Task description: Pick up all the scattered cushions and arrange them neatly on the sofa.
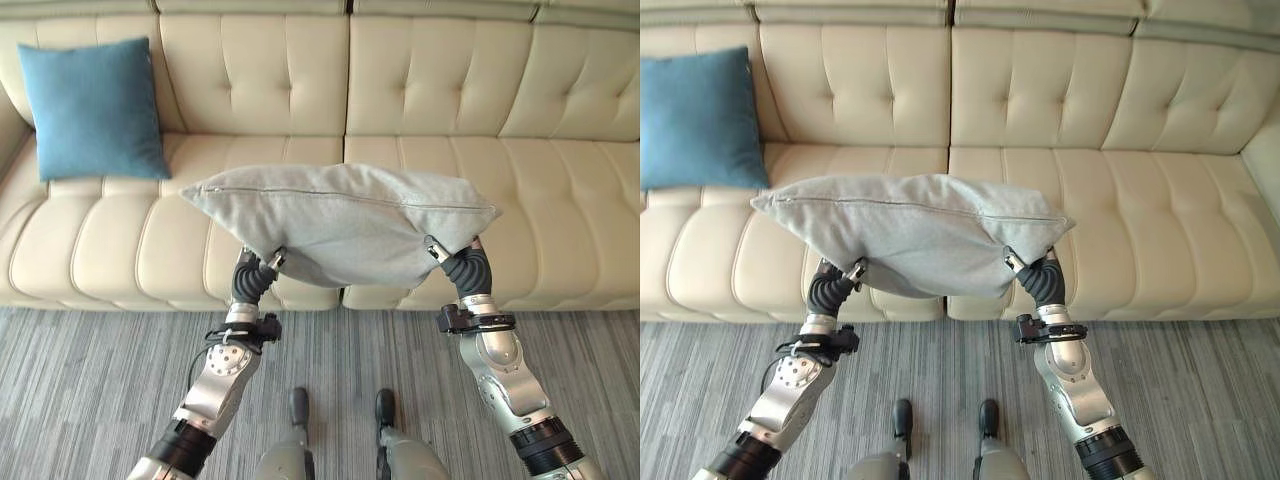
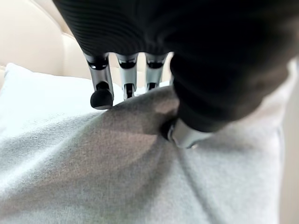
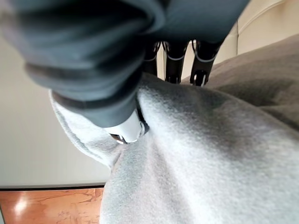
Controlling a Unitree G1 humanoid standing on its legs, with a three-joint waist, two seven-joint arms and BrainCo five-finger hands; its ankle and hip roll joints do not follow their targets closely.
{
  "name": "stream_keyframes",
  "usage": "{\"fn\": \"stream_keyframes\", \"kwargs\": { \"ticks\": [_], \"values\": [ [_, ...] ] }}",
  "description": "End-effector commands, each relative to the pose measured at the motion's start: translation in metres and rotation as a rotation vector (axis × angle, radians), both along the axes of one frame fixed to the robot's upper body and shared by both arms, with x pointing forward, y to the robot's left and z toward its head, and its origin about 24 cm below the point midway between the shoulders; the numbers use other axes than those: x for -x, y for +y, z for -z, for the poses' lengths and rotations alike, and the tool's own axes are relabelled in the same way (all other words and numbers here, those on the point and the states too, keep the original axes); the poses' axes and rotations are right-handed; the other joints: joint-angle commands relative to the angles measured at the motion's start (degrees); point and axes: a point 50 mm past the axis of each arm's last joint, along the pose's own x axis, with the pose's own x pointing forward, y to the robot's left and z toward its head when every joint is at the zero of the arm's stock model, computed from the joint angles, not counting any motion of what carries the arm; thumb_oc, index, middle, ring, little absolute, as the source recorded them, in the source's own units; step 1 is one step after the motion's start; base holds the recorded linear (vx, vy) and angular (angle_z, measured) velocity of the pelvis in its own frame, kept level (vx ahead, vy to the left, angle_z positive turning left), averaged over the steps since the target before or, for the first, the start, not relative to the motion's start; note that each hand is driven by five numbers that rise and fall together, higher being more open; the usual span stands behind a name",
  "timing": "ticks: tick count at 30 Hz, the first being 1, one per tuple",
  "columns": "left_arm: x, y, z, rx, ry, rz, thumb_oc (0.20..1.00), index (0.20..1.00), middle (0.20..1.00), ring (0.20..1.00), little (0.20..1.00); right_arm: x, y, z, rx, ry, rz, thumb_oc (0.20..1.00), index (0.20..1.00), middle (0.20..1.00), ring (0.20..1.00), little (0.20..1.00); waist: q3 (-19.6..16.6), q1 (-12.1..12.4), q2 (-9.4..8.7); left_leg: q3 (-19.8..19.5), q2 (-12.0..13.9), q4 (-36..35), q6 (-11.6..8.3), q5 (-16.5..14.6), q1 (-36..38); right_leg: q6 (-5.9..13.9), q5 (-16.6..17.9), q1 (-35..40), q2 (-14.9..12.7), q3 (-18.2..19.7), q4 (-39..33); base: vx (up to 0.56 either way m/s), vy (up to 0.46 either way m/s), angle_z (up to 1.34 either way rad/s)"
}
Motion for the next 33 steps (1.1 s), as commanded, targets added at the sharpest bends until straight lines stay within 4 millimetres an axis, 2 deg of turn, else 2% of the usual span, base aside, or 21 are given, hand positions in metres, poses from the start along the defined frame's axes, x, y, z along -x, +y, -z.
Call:
{"fn": "stream_keyframes", "kwargs": {
  "ticks": [1, 5, 6, 7, 8, 9, 12, 13, 14, 17, 18, 20, 22, 23, 24, 25, 26, 27, 28, 29, 33],
  "values": [
    [-0.005, -0.03, -0.038, 0.017, -0.198, 0.162, 0.2, 0.2, 0.2, 0.2, 0.2, 0.003, 0.018, -0.035, 0.034, -0.191, -0.097, 0.2, 0.2, 0.2, 0.2, 0.2, -3.81, 1.07, -0.86, 0.14, 1.59, 2.52, -1.5, -10.74, 4.32, 5.52, -4.81, 2.99, -5.39, 3.63, 2.29, 0.09, 0.111, -0.04],
    [-0.005, -0.031, -0.037, 0.001, -0.187, 0.168, 0.2, 0.2, 0.2, 0.2, 0.2, 0.005, 0.016, -0.035, 0.057, -0.198, -0.075, 0.2, 0.2, 0.2, 0.2, 0.2, -3.32, 1.04, -1.03, -0.46, 0.37, 4.47, -0.16, -12.57, 4.81, 6.22, -5.22, 1.83, -6.24, 4.36, 8.06, 0.05, 0.109, -0.02],
    [-0.005, -0.031, -0.038, -0.004, -0.19, 0.167, 0.2, 0.2, 0.2, 0.2, 0.2, 0.005, 0.015, -0.035, 0.062, -0.2, -0.066, 0.2, 0.2, 0.2, 0.2, 0.2, -2.8, 0.97, -0.99, -0.74, 0.07, 5.04, 0.6, -13.09, 5.0, 6.44, -4.09, 0.57, -6.22, 4.9, 12.82, -0.01, 0.131, 0.04],
    [-0.005, -0.029, -0.039, -0.008, -0.194, 0.154, 0.2, 0.2, 0.2, 0.2, 0.2, 0.004, 0.019, -0.036, 0.071, -0.202, -0.066, 0.2, 0.2, 0.2, 0.2, 0.2, -1.28, 0.83, -0.91, -0.7, 0.0, 5.61, 1.93, -13.89, 5.64, 7.11, -0.69, -4.22, -5.43, 6.69, 22.15, -0.01, 0.158, 0.01],
    [-0.006, -0.029, -0.04, -0.012, -0.199, 0.15, 0.2, 0.2, 0.2, 0.2, 0.2, 0.003, 0.021, -0.037, 0.071, -0.206, -0.066, 0.2, 0.2, 0.2, 0.2, 0.2, -0.37, 0.77, -0.48, -0.61, 0.39, 5.92, 2.32, -14.16, 5.7, 7.31, 0.0, -7.25, -4.66, 7.42, 26.17, 0.12, 0.17, -0.09],
    [-0.008, -0.031, -0.041, 0.001, -0.201, 0.149, 0.2, 0.2, 0.2, 0.2, 0.2, 0.003, 0.021, -0.035, 0.062, -0.194, -0.073, 0.2, 0.2, 0.2, 0.2, 0.2, 0.2, 0.1, 0.25, -1.03, 1.06, 4.72, 2.16, -14.52, 7.94, 6.04, -4.58, -11.47, -1.98, 6.41, 27.34, 0.23, 0.079, -0.38],
    [-0.008, -0.029, -0.042, 0.01, -0.202, 0.142, 0.2, 0.2, 0.2, 0.2, 0.2, 0.0, 0.018, -0.033, 0.062, -0.176, -0.065, 0.2, 0.2, 0.2, 0.2, 0.2, 0.6, -0.89, -0.38, -0.43, 0.31, 1.56, 1.36, -15.95, 12.34, 5.09, -5.25, -15.48, 0.16, 0.75, 18.38, 0.27, -0.038, -0.08],
    [-0.008, -0.029, -0.042, 0.01, -0.202, 0.142, 0.2, 0.2, 0.2, 0.2, 0.2, 0.0, 0.018, -0.032, 0.063, -0.176, -0.065, 0.2, 0.2, 0.2, 0.2, 0.2, 0.72, -1.05, -0.06, -0.62, 0.66, 1.34, 1.28, -16.01, 12.65, 5.03, -5.26, -15.0, 0.4, 0.38, 18.05, 0.33, -0.101, 0.17],
    [-0.01, -0.03, -0.041, 0.007, -0.195, 0.143, 0.2, 0.2, 0.2, 0.2, 0.2, -0.001, 0.011, -0.028, 0.073, -0.155, -0.04, 0.2, 0.2, 0.2, 0.2, 0.2, 0.45, -1.81, -0.65, -1.12, 0.13, 1.02, 0.79, -17.24, 14.89, 5.15, -4.46, -16.29, 1.17, -1.9, 12.57, 0.35, -0.118, 0.31],
    [-0.012, -0.033, -0.043, 0.016, -0.205, 0.16, 0.2, 0.2, 0.2, 0.2, 0.2, 0.002, 0.001, -0.022, 0.086, -0.13, -0.007, 0.2, 0.2, 0.2, 0.2, 0.2, 0.21, -2.88, -0.75, -1.92, 0.74, 0.85, -0.21, -18.75, 16.88, 4.65, -4.57, -14.38, 1.76, -1.38, 9.02, 0.37, -0.166, 0.64],
    [-0.011, -0.033, -0.04, 0.031, -0.191, 0.155, 0.2, 0.2, 0.2, 0.2, 0.2, 0.006, -0.008, -0.013, 0.071, -0.094, 0.02, 0.2, 0.2, 0.2, 0.2, 0.2, -0.83, -3.09, -0.75, -1.57, 2.26, 2.31, -1.51, -18.92, 17.6, 2.65, -4.58, -11.74, 2.36, -1.5, 9.28, 0.36, -0.204, 0.89],
    [-0.008, -0.031, -0.036, 0.047, -0.179, 0.148, 0.2, 0.2, 0.2, 0.2, 0.2, 0.009, -0.015, -0.008, 0.059, -0.076, 0.04, 0.2, 0.2, 0.2, 0.2, 0.2, -1.87, -3.69, -0.68, -1.57, 3.85, 6.39, -3.08, -15.73, 16.5, 1.44, -5.18, -9.56, 3.42, -1.41, 8.84, 0.41, -0.255, 0.71],
    [-0.005, -0.029, -0.032, 0.066, -0.159, 0.145, 0.2, 0.2, 0.2, 0.2, 0.2, 0.014, -0.022, -0.003, 0.041, -0.054, 0.052, 0.2, 0.2, 0.2, 0.2, 0.2, -2.13, -3.78, -0.37, -1.76, 4.83, 16.14, -4.97, -11.44, 13.42, -0.56, -6.6, -6.25, 5.34, -0.74, 8.03, 0.31, -0.211, 0.32],
    [-0.003, -0.027, -0.031, 0.066, -0.155, 0.145, 0.2, 0.2, 0.2, 0.2, 0.2, 0.015, -0.025, -0.002, 0.04, -0.047, 0.053, 0.2, 0.2, 0.2, 0.2, 0.2, -1.88, -3.67, -0.84, -2.45, 4.54, 22.15, -5.04, -9.61, 10.72, -1.63, -7.15, -4.86, 5.7, 0.03, 7.71, 0.14, -0.12, 0.04],
    [-0.003, -0.027, -0.031, 0.065, -0.155, 0.146, 0.2, 0.2, 0.2, 0.2, 0.2, 0.015, -0.025, -0.002, 0.039, -0.047, 0.053, 0.2, 0.2, 0.2, 0.2, 0.2, -2.03, -3.81, -1.03, -2.58, 4.3, 22.22, -4.99, -9.4, 10.35, -1.61, -6.95, -5.06, 5.45, -0.04, 7.59, 0.15, -0.124, -0.17],
    [-0.003, -0.025, -0.03, 0.067, -0.151, 0.143, 0.2, 0.2, 0.2, 0.2, 0.2, 0.016, -0.027, -0.001, 0.047, -0.045, 0.057, 0.2, 0.2, 0.2, 0.2, 0.2, -1.86, -3.59, -1.59, -3.16, 3.89, 26.31, -4.97, -7.49, 8.31, -2.55, -7.59, -3.9, 5.67, 0.68, 7.34, 0.08, -0.059, -0.35],
    [-0.003, -0.025, -0.03, 0.067, -0.151, 0.143, 0.2, 0.2, 0.2, 0.2, 0.2, 0.016, -0.027, -0.001, 0.047, -0.045, 0.057, 0.2, 0.2, 0.2, 0.2, 0.2, -1.86, -3.59, -1.59, -3.16, 3.89, 26.31, -4.97, -7.49, 8.31, -2.55, -7.59, -3.9, 5.67, 0.68, 7.34, 0.27, -0.167, -0.45],
    [-0.002, -0.022, -0.029, 0.066, -0.145, 0.134, 0.2, 0.2, 0.2, 0.2, 0.2, 0.018, -0.031, 0.0, 0.052, -0.033, 0.064, 0.2, 0.2, 0.2, 0.2, 0.2, -1.23, -2.94, -2.64, -3.71, 3.96, 33.28, -4.24, -6.8, 3.86, -3.72, -9.02, -1.54, 5.29, 1.75, 6.95, 0.35, -0.168, -0.49],
    [-0.001, -0.022, -0.028, 0.066, -0.137, 0.133, 0.2, 0.2, 0.2, 0.2, 0.2, 0.018, -0.035, 0.0, 0.059, -0.029, 0.073, 0.2, 0.2, 0.2, 0.2, 0.2, -0.21, -2.0, -4.01, -2.52, 3.06, 33.42, -2.62, -11.1, -1.77, -3.59, -9.88, 1.13, 4.15, 2.84, 5.98, 0.57, -0.152, -0.24],
    [0.001, -0.022, -0.025, 0.066, -0.121, 0.137, 0.2, 0.2, 0.2, 0.2, 0.2, 0.018, -0.035, -0.002, 0.064, -0.039, 0.071, 0.2, 0.2, 0.2, 0.2, 0.2, 0.15, -0.94, -4.38, -1.99, 1.23, 25.92, -1.62, -14.22, -4.74, -2.74, -10.51, 3.37, 3.7, 3.41, 4.73, 0.45, -0.016, -0.13],
    [0.001, -0.023, -0.023, 0.053, -0.108, 0.146, 0.2, 0.2, 0.2, 0.2, 0.2, 0.014, -0.032, -0.007, 0.047, -0.059, 0.079, 0.2, 0.2, 0.2, 0.2, 0.2, -0.28, 1.06, -3.12, -1.95, 0.67, 6.65, -2.74, -5.76, -8.81, -1.86, -12.13, 7.5, 4.71, 4.37, 2.63, 0.32, 0.078, -0.36]
  ]
}}
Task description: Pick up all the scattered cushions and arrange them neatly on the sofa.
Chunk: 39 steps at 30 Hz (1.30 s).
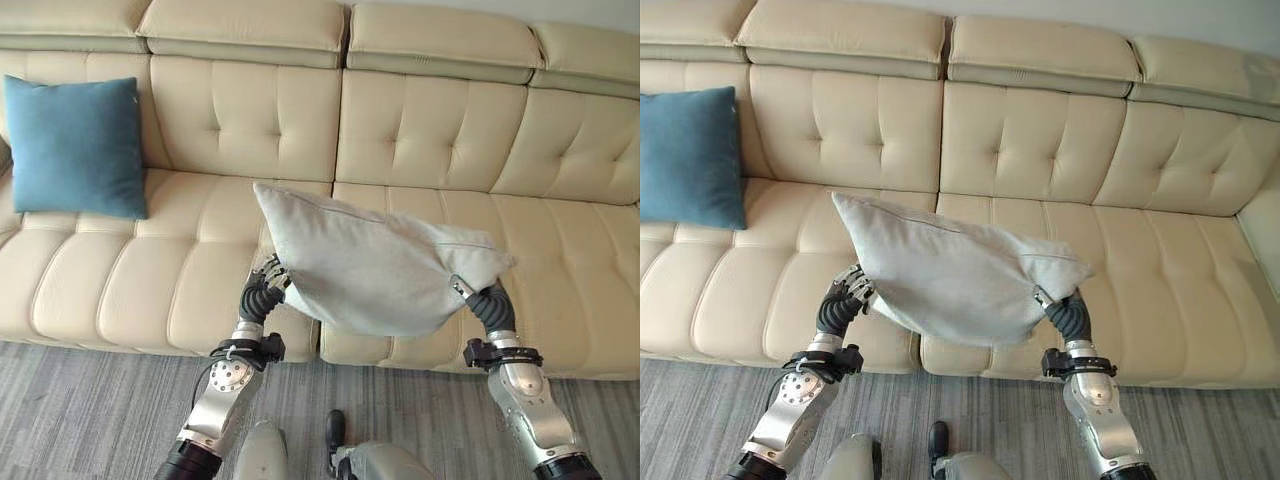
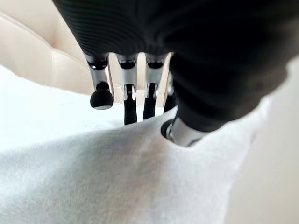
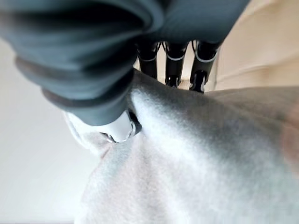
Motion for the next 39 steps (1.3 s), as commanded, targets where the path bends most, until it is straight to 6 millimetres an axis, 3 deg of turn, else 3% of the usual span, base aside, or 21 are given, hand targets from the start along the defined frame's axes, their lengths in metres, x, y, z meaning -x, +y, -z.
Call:
{"fn": "stream_keyframes", "kwargs": {
  "ticks": [1, 2, 3, 5, 6, 9, 11, 13, 16, 17, 23, 28, 35, 39],
  "values": [
    [-0.015, -0.022, -0.052, 0.032, -0.267, 0.103, 0.2, 0.2, 0.2, 0.2, 0.2, -0.006, 0.016, -0.053, -0.031, -0.28, -0.085, 0.2, 0.2, 0.2, 0.2, 0.2, -1.23, 1.88, 1.57, 0.37, 0.41, -4.71, -1.29, 5.83, 3.97, 7.85, -5.9, 1.3, -5.15, 1.44, 0.43, 0.3, 0.094, -0.15],
    [-0.014, -0.019, -0.053, 0.043, -0.273, 0.097, 0.2, 0.2, 0.2, 0.2, 0.2, -0.005, 0.019, -0.054, -0.029, -0.287, -0.102, 0.2, 0.2, 0.2, 0.2, 0.2, -1.78, 2.17, 2.23, 0.27, 0.82, -7.77, -0.99, 6.02, 5.92, 8.13, -6.46, 1.94, -4.63, 2.31, 0.72, 0.4, 0.179, 0.04],
    [-0.013, -0.02, -0.052, 0.043, -0.269, 0.098, 0.2, 0.2, 0.2, 0.2, 0.2, -0.004, 0.023, -0.056, -0.02, -0.299, -0.114, 0.2, 0.2, 0.2, 0.2, 0.2, -2.59, 2.05, 2.89, -0.08, 0.85, -7.04, -1.33, 8.24, 7.27, 8.27, -6.97, 3.06, -4.93, 2.91, 0.85, 0.41, 0.218, 0.18],
    [-0.012, -0.02, -0.052, 0.038, -0.268, 0.102, 0.2, 0.2, 0.2, 0.2, 0.2, -0.004, 0.024, -0.057, -0.017, -0.304, -0.117, 0.2, 0.2, 0.2, 0.2, 0.2, -3.24, 1.95, 2.78, 0.22, 0.6, -7.37, -1.1, 8.39, 8.25, 8.4, -7.15, 3.43, -5.39, 3.9, 0.85, 0.29, 0.184, -0.42],
    [-0.012, -0.018, -0.052, 0.029, -0.27, 0.1, 0.2, 0.2, 0.2, 0.2, 0.2, -0.006, 0.029, -0.057, -0.017, -0.302, -0.131, 0.2, 0.2, 0.2, 0.2, 0.2, -3.99, 2.22, 2.62, 1.45, 0.02, -6.93, 0.07, 7.4, 10.03, 9.32, -7.35, 3.5, -6.48, 4.76, 2.22, 0.23, 0.191, -0.68],
    [-0.013, -0.017, -0.053, 0.026, -0.271, 0.1, 0.2, 0.2, 0.2, 0.2, 0.2, -0.008, 0.035, -0.058, -0.012, -0.302, -0.149, 0.2, 0.2, 0.2, 0.2, 0.2, -3.89, 2.53, 2.55, 3.62, -0.26, -7.3, 2.1, 5.48, 13.81, 11.33, -6.23, 0.21, -7.79, 5.59, 11.56, 0.16, 0.183, -0.65],
    [-0.014, -0.017, -0.055, 0.014, -0.277, 0.101, 0.2, 0.2, 0.2, 0.2, 0.2, -0.008, 0.038, -0.058, -0.017, -0.306, -0.155, 0.2, 0.2, 0.2, 0.2, 0.2, -3.27, 1.93, 2.69, 4.9, -0.14, -8.01, 2.88, 4.9, 15.49, 13.47, -3.64, -4.07, -8.2, 6.45, 18.4, 0.06, 0.077, -1.02],
    [-0.015, -0.018, -0.056, 0.005, -0.283, 0.106, 0.2, 0.2, 0.2, 0.2, 0.2, -0.008, 0.04, -0.058, -0.031, -0.306, -0.156, 0.2, 0.2, 0.2, 0.2, 0.2, -2.96, 1.2, 3.3, 4.69, 0.13, -8.89, 2.82, 4.58, 16.84, 13.42, -2.13, -7.18, -8.96, 6.25, 18.13, 0.07, 0.009, -0.28],
    [-0.018, -0.017, -0.061, 0.005, -0.304, 0.114, 0.2, 0.2, 0.2, 0.2, 0.2, -0.009, 0.042, -0.058, -0.055, -0.308, -0.16, 0.2, 0.2, 0.2, 0.2, 0.2, -2.28, 0.01, 4.17, 4.48, 0.16, -9.5, 2.3, 4.08, 17.82, 12.88, -1.59, -9.72, -9.81, 4.0, 9.65, 0.05, -0.039, 0.05],
    [-0.019, -0.018, -0.062, 0.006, -0.313, 0.119, 0.2, 0.2, 0.2, 0.2, 0.2, -0.008, 0.041, -0.057, -0.061, -0.306, -0.155, 0.2, 0.2, 0.2, 0.2, 0.2, -2.72, -0.22, 3.87, 4.34, -0.37, -9.43, 2.25, 3.66, 17.65, 13.15, -1.6, -8.1, -10.71, 4.08, 4.47, 0.06, -0.052, -0.16],
    [-0.012, -0.017, -0.05, 0.03, -0.261, 0.108, 0.2, 0.2, 0.2, 0.2, 0.2, -0.007, 0.046, -0.054, -0.077, -0.287, -0.177, 0.2, 0.2, 0.2, 0.2, 0.2, -5.52, 0.73, 3.41, 4.69, -0.07, -9.85, 1.53, 2.29, 21.12, 12.8, 0.88, -1.21, -10.81, 1.95, -2.73, 0.1, -0.09, 0.22],
    [-0.012, -0.018, -0.048, 0.046, -0.248, 0.1, 0.2, 0.2, 0.2, 0.2, 0.2, -0.01, 0.053, -0.056, -0.074, -0.295, -0.198, 0.2, 0.2, 0.2, 0.2, 0.2, -6.05, 1.16, 3.65, 4.3, 0.12, -9.85, 1.24, 1.93, 22.02, 12.63, 0.47, 0.41, -10.78, 1.2, -3.3, 0.06, -0.032, 0.02],
    [-0.024, -0.024, -0.069, 0.074, -0.327, 0.057, 0.2, 0.2, 0.2, 0.2, 0.2, -0.027, 0.08, -0.089, -0.071, -0.412, -0.256, 0.2, 0.2, 0.2, 0.2, 0.2, -6.14, 2.55, 3.52, 3.65, 0.29, -9.85, 1.05, 1.59, 22.45, 12.31, -0.17, 1.37, -10.9, 0.63, -3.42, 0.05, 0.0, 0.05],
    [-0.026, -0.021, -0.072, 0.086, -0.334, 0.031, 0.2, 0.2, 0.2, 0.2, 0.2, -0.03, 0.092, -0.097, -0.068, -0.429, -0.295, 0.2, 0.2, 0.2, 0.2, 0.2, -5.99, 3.44, 3.29, 3.22, 0.2, -9.85, 1.06, 1.56, 21.99, 12.32, -0.34, 1.3, -11.01, 0.23, -3.42, 0.05, 0.022, 0.17]
  ]
}}
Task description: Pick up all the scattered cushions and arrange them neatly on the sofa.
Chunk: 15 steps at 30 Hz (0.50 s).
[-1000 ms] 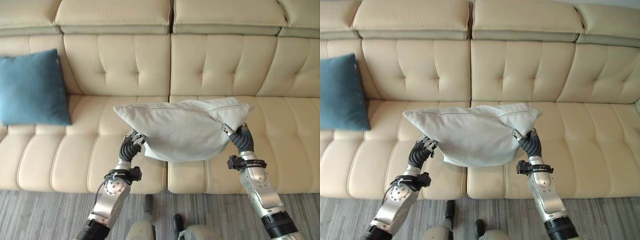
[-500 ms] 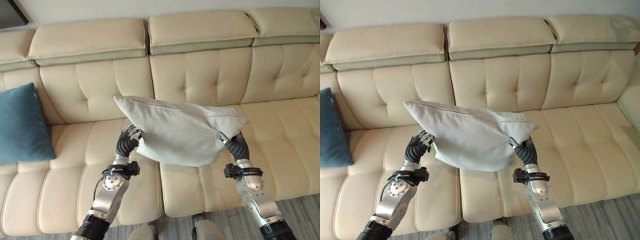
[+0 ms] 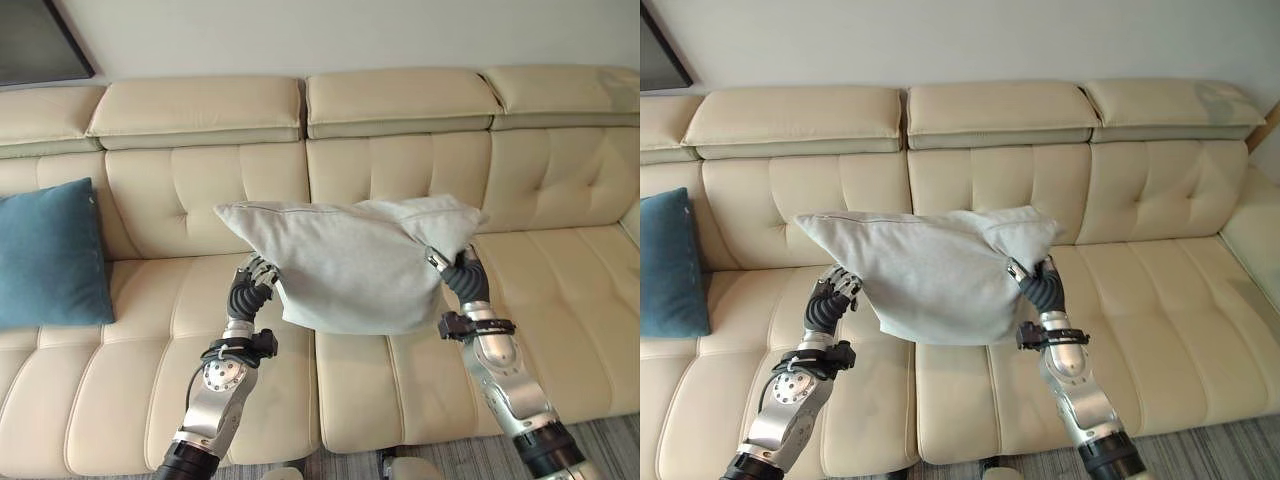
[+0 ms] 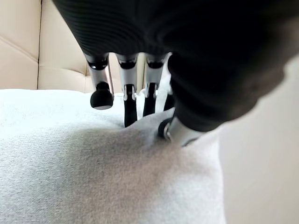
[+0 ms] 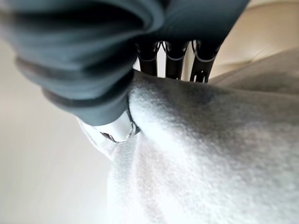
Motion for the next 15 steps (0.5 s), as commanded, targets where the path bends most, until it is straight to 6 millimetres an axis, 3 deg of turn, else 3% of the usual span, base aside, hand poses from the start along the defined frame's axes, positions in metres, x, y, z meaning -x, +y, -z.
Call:
{"fn": "stream_keyframes", "kwargs": {
  "ticks": [1, 15],
  "values": [
    [-0.02, -0.031, -0.059, 0.037, -0.29, 0.146, 0.2, 0.2, 0.2, 0.2, 0.2, -0.001, 0.041, -0.057, -0.06, -0.277, -0.172, 0.2, 0.2, 0.2, 0.2, 0.2, -1.65, 0.76, -1.67, 0.71, -1.9, -0.01, 1.46, -7.96, 1.8, 2.96, -9.92, 5.64, -2.91, -1.25, 0.13, 0.05, 0.022, 0.19],
    [-0.023, -0.015, -0.026, 0.032, -0.139, 0.066, 0.2, 0.2, 0.2, 0.2, 0.2, -0.007, 0.051, -0.027, -0.095, -0.122, -0.178, 0.2, 0.2, 0.2, 0.2, 0.2, 0.81, 2.23, -1.89, -0.36, -2.36, -0.01, 1.59, -7.47, -3.13, 3.14, -9.7, 1.5, -3.56, -1.63, 0.44, 0.02, 0.028, 0.1]
  ]
}}
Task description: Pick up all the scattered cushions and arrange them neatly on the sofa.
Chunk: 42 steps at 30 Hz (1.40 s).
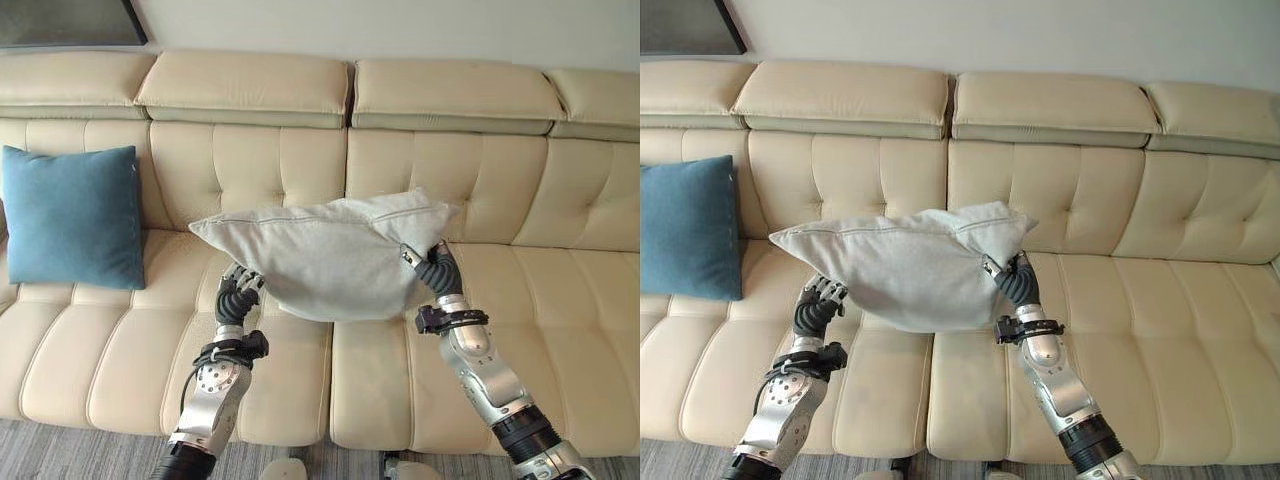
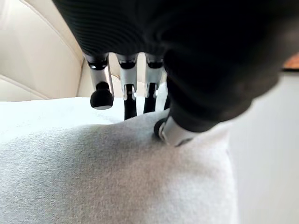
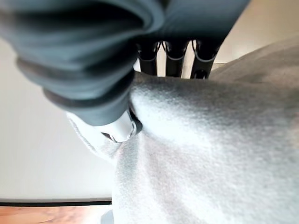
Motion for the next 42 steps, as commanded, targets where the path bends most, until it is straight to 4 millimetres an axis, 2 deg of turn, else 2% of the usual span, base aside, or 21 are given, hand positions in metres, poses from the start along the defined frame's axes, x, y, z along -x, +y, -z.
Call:
{"fn": "stream_keyframes", "kwargs": {
  "ticks": [1, 3, 7, 17, 22, 26, 29, 31, 32, 33, 34, 36, 37, 39, 40, 42],
  "values": [
    [-0.026, -0.031, -0.048, 0.005, -0.239, 0.155, 0.2, 0.2, 0.2, 0.2, 0.2, -0.003, 0.033, -0.051, -0.12, -0.234, -0.145, 0.2, 0.2, 0.2, 0.2, 0.2, 1.21, -0.01, -1.18, 2.59, -1.14, -0.37, 1.24, -8.74, 2.42, 2.82, -9.96, 5.3, -2.65, 0.75, 0.14, 0.0, 0.0, 0.0],
    [-0.026, -0.03, -0.043, -0.001, -0.217, 0.142, 0.2, 0.2, 0.2, 0.2, 0.2, -0.002, 0.036, -0.04, -0.129, -0.186, -0.148, 0.2, 0.2, 0.2, 0.2, 0.2, 1.58, 0.02, -1.11, 2.71, -1.23, -0.37, 1.29, -8.77, 1.91, 2.9, -9.79, 4.73, -2.71, 0.97, 0.04, 0.02, 0.03, -0.02],
    [-0.029, -0.03, -0.042, -0.014, -0.214, 0.129, 0.2, 0.2, 0.2, 0.2, 0.2, -0.002, 0.04, -0.032, -0.141, -0.151, -0.153, 0.2, 0.2, 0.2, 0.2, 0.2, 1.77, 0.1, -1.09, 2.86, -1.3, -0.37, 1.33, -8.81, 1.55, 2.97, -9.48, 4.13, -2.73, 1.17, -0.12, 0.01, 0.011, -0.03],
    [-0.042, -0.028, -0.056, -0.062, -0.265, 0.089, 0.2, 0.2, 0.2, 0.2, 0.2, -0.006, 0.053, -0.029, -0.169, -0.123, -0.177, 0.2, 0.2, 0.2, 0.2, 0.2, 2.14, 0.16, -0.76, 2.85, -1.48, -0.37, 1.42, -9.21, 1.57, 3.09, -9.48, 3.75, -2.86, 1.19, -0.14, 0.01, 0.011, -0.02],
    [-0.064, -0.03, -0.084, -0.081, -0.346, 0.057, 0.2, 0.2, 0.2, 0.2, 0.2, -0.026, 0.069, -0.048, -0.159, -0.159, -0.187, 0.2, 0.2, 0.2, 0.2, 0.2, 2.66, 1.15, -0.7, 2.43, -1.67, -0.37, 1.39, -8.97, 0.36, 3.13, -9.17, 2.59, -2.97, 0.78, -0.14, 0.0, 0.01, 0.02],
    [-0.073, -0.028, -0.086, -0.117, -0.337, 0.054, 0.2, 0.2, 0.2, 0.2, 0.2, -0.034, 0.072, -0.047, -0.122, -0.137, -0.183, 0.2, 0.2, 0.2, 0.2, 0.2, 2.92, 1.48, -0.89, 2.19, -1.69, -0.37, 1.32, -8.8, -0.16, 3.16, -9.01, 2.22, -2.96, 0.6, -0.14, -0.01, -0.007, 0.05],
    [-0.083, -0.029, -0.073, -0.161, -0.253, 0.057, 0.2, 0.2, 0.2, 0.2, 0.2, -0.042, 0.079, -0.028, -0.04, -0.04, -0.186, 0.2, 0.2, 0.2, 0.2, 0.2, 3.03, 1.7, -1.21, 2.29, -1.62, -0.37, 1.18, -8.77, -0.33, 3.19, -9.02, 2.18, -2.97, 0.38, -0.14, 0.0, 0.0, 0.04],
    [-0.108, -0.033, -0.072, -0.196, -0.165, 0.062, 0.2, 0.2, 0.2, 0.2, 0.2, -0.058, 0.081, -0.016, 0.069, 0.046, -0.158, 0.2, 0.2, 0.2, 0.2, 0.2, 3.8, 1.45, -1.51, 2.49, -1.42, -0.37, 0.8, -8.53, -0.86, 3.17, -8.7, 1.66, -2.9, 0.3, -0.14, -0.04, -0.007, 0.01],
    [-0.108, -0.033, -0.072, -0.196, -0.166, 0.062, 0.2, 0.2, 0.2, 0.2, 0.2, -0.059, 0.081, -0.017, 0.069, 0.045, -0.158, 0.2, 0.2, 0.2, 0.2, 0.2, 3.73, 1.43, -1.53, 2.47, -1.45, -0.37, 0.81, -8.42, -1.04, 3.17, -8.63, 1.48, -2.92, 0.29, -0.14, -0.06, -0.011, 0.0],
    [-0.122, -0.03, -0.077, -0.225, -0.127, 0.059, 0.36, 0.36, 0.36, 0.36, 0.36, -0.07, 0.076, -0.018, 0.134, 0.063, -0.135, 0.247, 0.247, 0.247, 0.247, 0.247, 4.09, 1.26, -1.66, 2.49, -1.33, -0.37, 0.64, -8.15, -1.5, 3.17, -8.42, 0.99, -2.88, 0.17, -0.09, -0.07, -0.021, 0.01],
    [-0.135, -0.021, -0.087, -0.248, -0.094, 0.04, 1.0, 1.0, 1.0, 1.0, 1.0, -0.085, 0.067, -0.025, 0.233, 0.07, -0.101, 1.0, 1.0, 1.0, 1.0, 1.0, 4.57, 1.05, -1.76, 2.51, -1.22, -0.37, 0.44, -7.82, -1.99, 3.21, -8.09, 0.46, -2.81, 0.0, 0.06, -0.1, -0.029, -0.02],
    [-0.155, -0.003, -0.113, -0.273, -0.06, -0.011, 1.0, 1.0, 1.0, 1.0, 1.0, -0.111, 0.045, -0.045, 0.348, 0.106, -0.002, 1.0, 1.0, 1.0, 1.0, 1.0, 5.47, 0.66, -1.84, 2.41, -1.11, -0.13, 0.11, -7.23, -3.04, 3.27, -7.48, -0.51, -2.59, -0.06, 0.42, -0.1, -0.016, 0.01],
    [-0.165, 0.017, -0.139, -0.277, -0.046, -0.064, 1.0, 1.0, 1.0, 1.0, 1.0, -0.129, 0.021, -0.065, 0.377, 0.144, 0.119, 1.0, 1.0, 1.0, 1.0, 1.0, 5.72, 0.24, -1.88, 2.57, -1.03, 0.23, -0.01, -6.92, -3.72, 3.3, -7.18, -1.06, -2.34, 0.25, 0.7, -0.06, -0.001, 0.07],
    [-0.167, 0.023, -0.146, -0.283, -0.044, -0.076, 1.0, 1.0, 1.0, 1.0, 1.0, -0.132, 0.015, -0.071, 0.376, 0.147, 0.148, 1.0, 1.0, 1.0, 1.0, 1.0, 5.76, 0.15, -1.9, 2.56, -1.01, 0.31, -0.02, -6.96, -3.74, 3.34, -7.16, -1.11, -2.33, 0.31, 0.72, 0.0, 0.0, 0.0],
    [-0.166, 0.035, -0.15, -0.201, -0.035, -0.116, 1.0, 1.0, 1.0, 1.0, 1.0, -0.136, 0.0, -0.078, 0.338, 0.162, 0.214, 1.0, 1.0, 1.0, 1.0, 1.0, 5.39, -0.09, -1.86, 2.69, -0.95, 0.36, 0.0, -7.12, -3.55, 3.39, -7.13, -1.05, -2.27, 0.5, 0.63, 0.04, 0.014, -0.02],
    [-0.165, 0.04, -0.147, -0.134, -0.032, -0.135, 1.0, 1.0, 1.0, 1.0, 1.0, -0.137, -0.007, -0.079, 0.283, 0.165, 0.248, 1.0, 1.0, 1.0, 1.0, 1.0, 5.38, -0.22, -1.78, 2.78, -0.99, 0.32, 0.04, -7.28, -3.26, 3.44, -7.11, -0.85, -2.25, 0.68, 0.51, 0.02, 0.007, 0.0]
  ]
}}
